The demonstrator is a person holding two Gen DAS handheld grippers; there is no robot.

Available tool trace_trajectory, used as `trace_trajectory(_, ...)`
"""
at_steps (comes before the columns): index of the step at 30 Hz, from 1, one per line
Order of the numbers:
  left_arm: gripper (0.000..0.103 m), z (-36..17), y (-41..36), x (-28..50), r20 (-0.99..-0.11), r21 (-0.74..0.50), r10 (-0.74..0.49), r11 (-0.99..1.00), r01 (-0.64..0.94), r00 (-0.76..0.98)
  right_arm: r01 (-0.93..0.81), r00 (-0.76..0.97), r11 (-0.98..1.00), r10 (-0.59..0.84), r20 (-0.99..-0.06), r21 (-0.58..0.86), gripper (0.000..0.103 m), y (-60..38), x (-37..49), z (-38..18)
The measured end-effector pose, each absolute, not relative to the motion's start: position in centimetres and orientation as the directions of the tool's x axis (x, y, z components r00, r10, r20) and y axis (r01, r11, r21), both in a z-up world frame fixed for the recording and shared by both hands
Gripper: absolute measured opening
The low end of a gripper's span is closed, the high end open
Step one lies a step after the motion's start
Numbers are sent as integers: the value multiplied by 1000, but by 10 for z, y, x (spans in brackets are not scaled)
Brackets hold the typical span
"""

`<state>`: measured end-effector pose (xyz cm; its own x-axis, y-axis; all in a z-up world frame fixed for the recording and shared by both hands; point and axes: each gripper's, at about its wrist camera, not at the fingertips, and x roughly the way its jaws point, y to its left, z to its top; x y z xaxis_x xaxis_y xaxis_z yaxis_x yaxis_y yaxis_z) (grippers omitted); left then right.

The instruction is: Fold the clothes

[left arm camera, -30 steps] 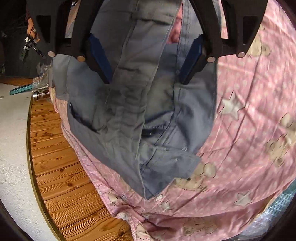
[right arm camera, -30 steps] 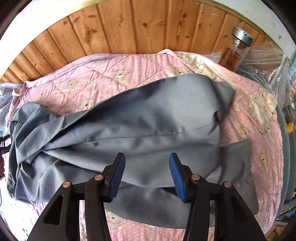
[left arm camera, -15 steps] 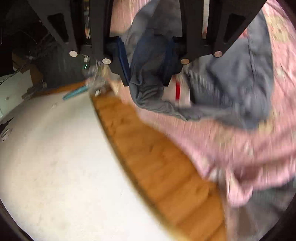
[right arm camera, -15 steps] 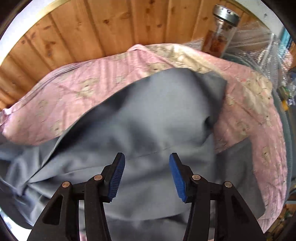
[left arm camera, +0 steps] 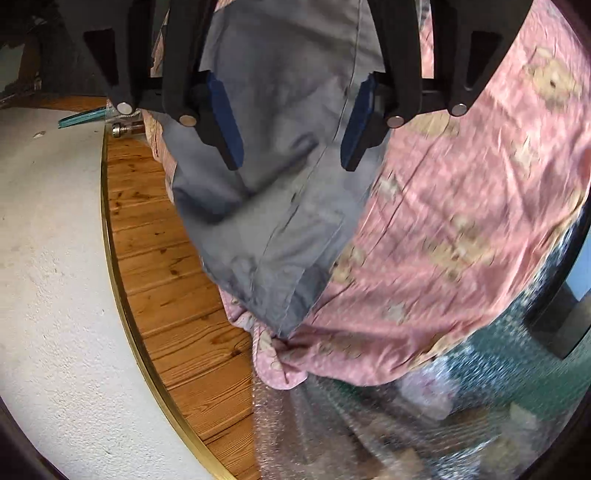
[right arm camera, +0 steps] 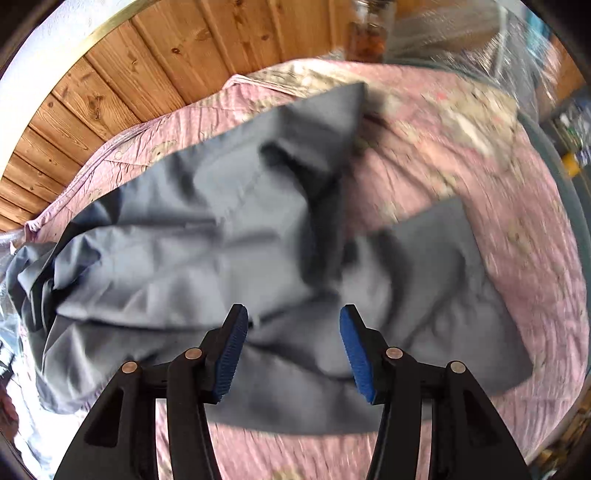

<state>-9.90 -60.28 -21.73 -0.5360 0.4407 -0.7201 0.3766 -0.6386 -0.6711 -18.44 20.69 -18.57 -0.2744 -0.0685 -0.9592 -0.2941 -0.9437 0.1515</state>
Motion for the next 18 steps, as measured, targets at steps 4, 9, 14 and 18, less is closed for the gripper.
trace_trajectory(4,68,-241,-569,-50,-764,-638,478,-662,394,-434,-412,-248,-879,-144,-958,239,55,230,-135,-204)
trace_trajectory(9,68,-267,-547,-17,-791,-609,461,-653,450,-402,-560,-298,-728,-269,-916,396,56,256,-91,-221)
trace_trajectory(14,68,-276,-541,-24,-826,-558,413,-697,450,-383,-664,-336,-601,-293,-895,446,56,277,-57,-234)
trace_trajectory(18,68,-259,-544,-18,-840,-521,352,-735,434,-412,-713,-381,-501,-312,-871,491,57,289,-32,-241)
